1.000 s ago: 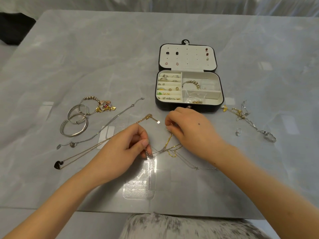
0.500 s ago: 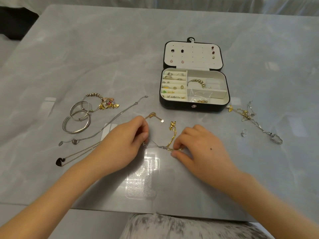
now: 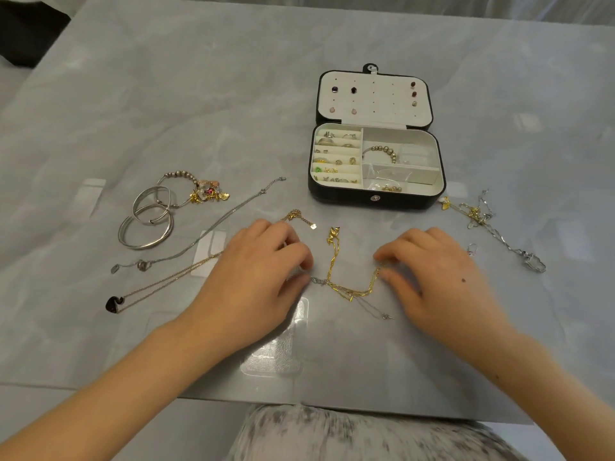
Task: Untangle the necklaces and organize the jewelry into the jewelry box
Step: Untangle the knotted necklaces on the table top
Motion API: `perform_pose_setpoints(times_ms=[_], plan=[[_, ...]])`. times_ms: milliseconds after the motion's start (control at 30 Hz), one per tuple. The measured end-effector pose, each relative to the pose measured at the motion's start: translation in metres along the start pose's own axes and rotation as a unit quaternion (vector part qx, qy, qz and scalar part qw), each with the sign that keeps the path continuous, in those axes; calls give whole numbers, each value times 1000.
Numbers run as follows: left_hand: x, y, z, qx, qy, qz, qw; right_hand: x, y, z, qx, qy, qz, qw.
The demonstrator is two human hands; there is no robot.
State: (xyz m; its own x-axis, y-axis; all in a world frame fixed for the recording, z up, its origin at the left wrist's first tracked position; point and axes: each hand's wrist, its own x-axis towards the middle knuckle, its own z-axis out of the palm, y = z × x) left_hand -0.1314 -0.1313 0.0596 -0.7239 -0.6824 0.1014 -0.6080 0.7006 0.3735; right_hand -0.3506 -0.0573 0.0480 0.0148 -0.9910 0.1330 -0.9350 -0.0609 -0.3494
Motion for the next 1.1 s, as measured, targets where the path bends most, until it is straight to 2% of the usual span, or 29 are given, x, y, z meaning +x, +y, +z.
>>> perform_pose_setpoints(times_ms=[200, 333, 433, 567, 733, 1100], plan=[[2, 12, 21, -85, -18, 55, 995, 12, 23, -8, -2, -80, 6, 997], [-3, 15, 30, -35, -10, 137, 990, 19, 24, -10, 7, -101, 9, 995], [-5, 12, 31, 13, -14, 168, 986, 19, 25, -8, -6, -105, -8, 994], [-7, 9, 28, 9, -26, 159, 987, 15, 23, -19, 62, -55, 20, 996], [-8, 8, 25, 19, -43, 145, 988, 19, 17, -31, 170, -93, 67, 979], [-15, 4, 25, 23, -57, 128, 990, 40, 0, -42, 130, -40, 70, 988]])
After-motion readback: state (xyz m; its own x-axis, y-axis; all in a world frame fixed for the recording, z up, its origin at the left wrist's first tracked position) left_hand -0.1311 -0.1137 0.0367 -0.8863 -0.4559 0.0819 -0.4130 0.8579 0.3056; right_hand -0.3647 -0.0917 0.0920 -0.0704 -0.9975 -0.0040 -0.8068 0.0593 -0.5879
